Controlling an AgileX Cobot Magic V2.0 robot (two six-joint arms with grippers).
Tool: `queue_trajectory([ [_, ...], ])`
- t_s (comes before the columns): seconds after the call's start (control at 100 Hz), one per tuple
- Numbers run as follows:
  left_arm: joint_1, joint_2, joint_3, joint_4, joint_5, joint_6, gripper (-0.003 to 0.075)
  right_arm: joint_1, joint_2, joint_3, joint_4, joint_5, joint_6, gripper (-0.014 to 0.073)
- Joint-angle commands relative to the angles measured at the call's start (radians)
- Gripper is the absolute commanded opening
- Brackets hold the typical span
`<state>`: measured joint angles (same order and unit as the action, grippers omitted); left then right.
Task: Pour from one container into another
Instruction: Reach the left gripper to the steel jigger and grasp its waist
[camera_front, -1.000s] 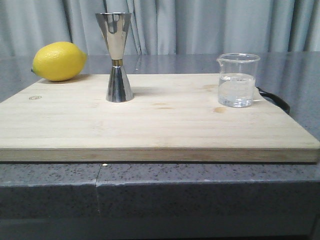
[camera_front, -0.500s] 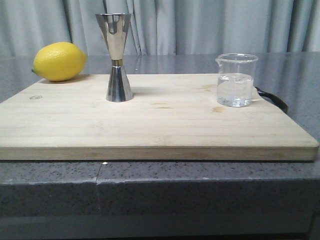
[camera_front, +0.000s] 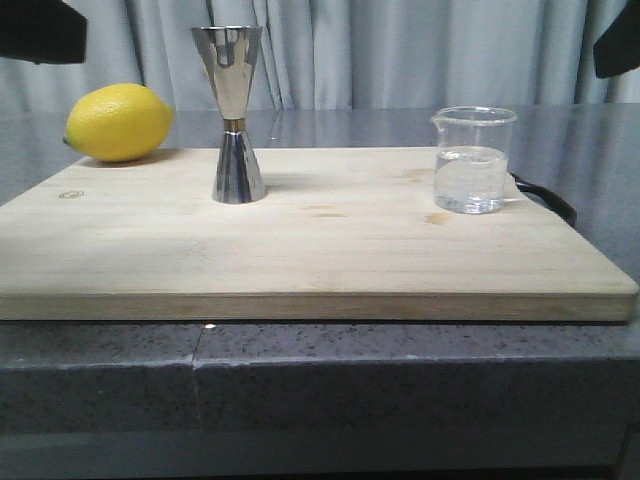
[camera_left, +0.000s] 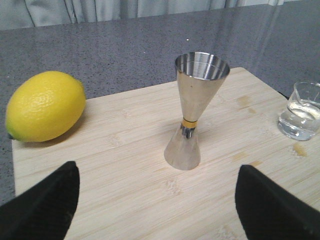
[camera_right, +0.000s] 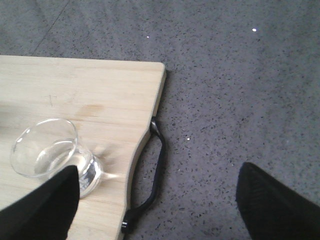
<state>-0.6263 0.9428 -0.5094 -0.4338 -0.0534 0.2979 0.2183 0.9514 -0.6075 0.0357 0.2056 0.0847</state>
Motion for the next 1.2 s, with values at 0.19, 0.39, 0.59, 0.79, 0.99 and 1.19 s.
queue_trajectory([
  [0.19,-0.131,0.189,-0.027,-0.01,-0.345,0.003,0.0585,0.007,-0.006,0.149,-0.009,-0.316,-0.012,0.058],
  [0.39,-0.186,0.333,-0.027,-0.009,-0.52,-0.002,0.0545,0.028,-0.006,0.239,-0.009,-0.467,0.001,0.058],
  [0.59,-0.19,0.458,-0.03,0.08,-0.668,-0.165,0.0545,0.047,-0.006,0.244,-0.009,-0.493,0.001,0.058],
  [0.79,-0.19,0.541,-0.042,0.134,-0.799,-0.234,0.0544,0.047,-0.006,0.244,-0.009,-0.493,0.001,0.058],
  [0.99,-0.188,0.6,-0.091,0.134,-0.815,-0.234,0.0544,0.047,-0.006,0.244,-0.009,-0.497,0.001,0.058],
  [1.19,-0.177,0.661,-0.156,0.134,-0.815,-0.236,0.0452,0.047,-0.006,0.244,-0.009,-0.498,0.001,0.058],
])
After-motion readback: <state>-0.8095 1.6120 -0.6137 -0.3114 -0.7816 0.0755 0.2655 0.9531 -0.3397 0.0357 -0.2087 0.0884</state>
